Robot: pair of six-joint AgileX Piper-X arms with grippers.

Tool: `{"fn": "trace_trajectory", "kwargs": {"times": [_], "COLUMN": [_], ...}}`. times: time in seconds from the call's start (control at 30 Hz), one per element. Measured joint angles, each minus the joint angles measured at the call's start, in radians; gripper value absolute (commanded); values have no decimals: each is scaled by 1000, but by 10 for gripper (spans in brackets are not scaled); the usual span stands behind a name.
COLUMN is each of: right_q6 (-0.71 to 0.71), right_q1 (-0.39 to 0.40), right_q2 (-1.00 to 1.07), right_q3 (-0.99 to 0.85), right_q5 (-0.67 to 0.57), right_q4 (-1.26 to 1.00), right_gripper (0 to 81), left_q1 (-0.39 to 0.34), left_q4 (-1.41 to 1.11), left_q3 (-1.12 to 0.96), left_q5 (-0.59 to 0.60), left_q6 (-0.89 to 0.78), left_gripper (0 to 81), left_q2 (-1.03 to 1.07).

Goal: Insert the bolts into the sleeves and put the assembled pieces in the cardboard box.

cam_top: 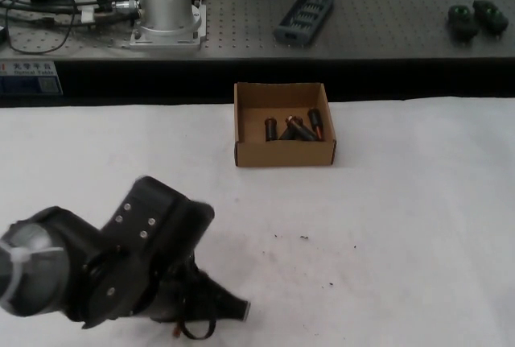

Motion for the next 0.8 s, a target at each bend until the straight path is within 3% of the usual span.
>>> {"fn": "trace_trajectory", "kwargs": {"times": [0.27,0.4,0.6,0.8], "right_q6": [-187,-248,-281,-293], "right_q1": [0,0,15,119], "right_q2": [70,172,456,810], "right_q3": [0,0,0,-84], "right_q5": [145,189,217,221], "right_q4": [114,112,-34,-171], "right_gripper": [71,71,71,71], "left_q1": [0,0,0,0], "left_q4": [-492,-820,-1051,-1145], "left_q3": [115,246,348,351], "left_q5": [94,216,318,397], "left_q6": [82,154,202,272], "left_gripper": [6,6,6,6], "left_q2": [-198,-249,-251,-251]}}
